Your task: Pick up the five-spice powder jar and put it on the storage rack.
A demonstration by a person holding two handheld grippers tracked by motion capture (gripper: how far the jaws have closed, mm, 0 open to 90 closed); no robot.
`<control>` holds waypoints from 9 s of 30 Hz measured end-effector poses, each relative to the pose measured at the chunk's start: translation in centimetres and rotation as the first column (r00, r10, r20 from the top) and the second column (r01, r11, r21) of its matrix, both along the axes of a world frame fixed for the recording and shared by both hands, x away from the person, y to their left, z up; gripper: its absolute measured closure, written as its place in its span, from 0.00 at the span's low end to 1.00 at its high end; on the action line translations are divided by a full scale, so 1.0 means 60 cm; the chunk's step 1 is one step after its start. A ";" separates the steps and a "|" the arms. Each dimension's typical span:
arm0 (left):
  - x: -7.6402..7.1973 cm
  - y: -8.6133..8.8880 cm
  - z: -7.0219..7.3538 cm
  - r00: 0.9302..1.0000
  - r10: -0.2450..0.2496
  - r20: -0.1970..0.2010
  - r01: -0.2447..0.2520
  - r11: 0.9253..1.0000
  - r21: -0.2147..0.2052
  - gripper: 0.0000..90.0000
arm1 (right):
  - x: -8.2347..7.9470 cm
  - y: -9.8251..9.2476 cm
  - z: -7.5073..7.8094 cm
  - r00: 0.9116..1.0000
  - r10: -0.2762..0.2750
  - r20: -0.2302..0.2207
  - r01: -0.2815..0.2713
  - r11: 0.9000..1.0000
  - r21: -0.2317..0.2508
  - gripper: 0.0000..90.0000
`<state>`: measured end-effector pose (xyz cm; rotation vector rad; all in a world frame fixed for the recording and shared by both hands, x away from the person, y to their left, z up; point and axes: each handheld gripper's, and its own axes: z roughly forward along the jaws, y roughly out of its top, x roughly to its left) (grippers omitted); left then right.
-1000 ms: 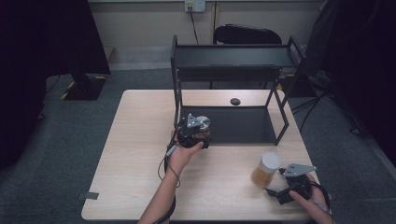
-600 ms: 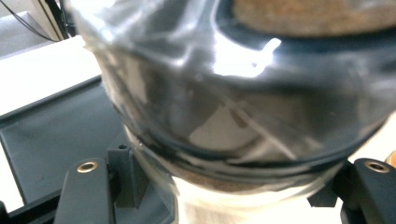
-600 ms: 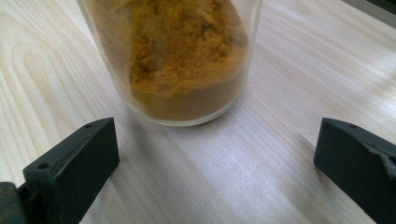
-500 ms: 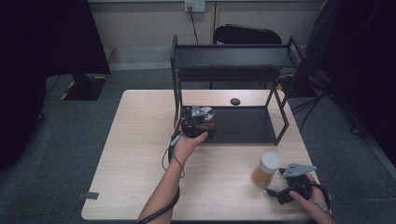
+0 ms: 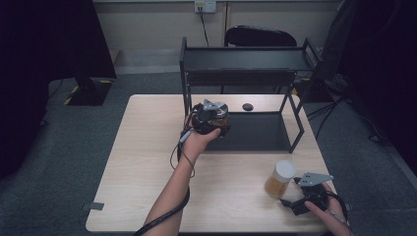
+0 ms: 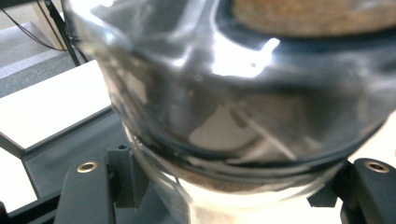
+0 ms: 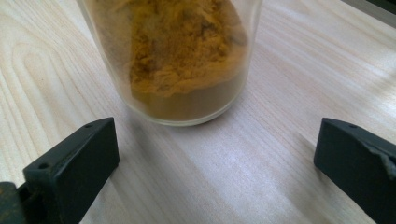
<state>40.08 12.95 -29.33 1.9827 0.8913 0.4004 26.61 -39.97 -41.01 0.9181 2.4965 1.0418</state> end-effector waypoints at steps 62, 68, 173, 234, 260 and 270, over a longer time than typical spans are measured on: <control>0.009 -0.005 0.251 0.997 0.025 0.075 -0.025 1.000 0.008 0.35 | -0.001 0.001 0.000 1.000 -0.004 0.000 0.004 1.000 0.000 0.00; 0.011 -0.012 0.275 0.996 0.027 0.082 -0.029 0.999 0.018 0.35 | -0.001 0.001 0.000 1.000 -0.004 0.000 0.004 1.000 0.000 0.00; 0.040 0.004 0.248 0.981 0.173 0.088 -0.164 0.982 -0.096 0.02 | -0.004 0.001 0.000 1.000 -0.009 -0.001 0.009 1.000 0.001 0.00; 0.017 0.002 -0.013 0.999 0.033 0.036 -0.027 0.988 -0.154 0.02 | -0.006 0.002 0.000 1.000 -0.013 0.000 0.013 1.000 0.001 0.00; -0.013 0.014 -0.127 0.999 0.035 -0.027 -0.037 0.997 -0.072 0.02 | -0.006 0.002 0.000 1.000 -0.013 -0.001 0.013 1.000 0.001 0.00; -0.043 0.033 -0.168 0.999 0.016 -0.050 -0.019 0.997 -0.069 0.02 | -0.006 0.002 0.000 1.000 -0.014 -0.001 0.014 1.000 0.001 0.00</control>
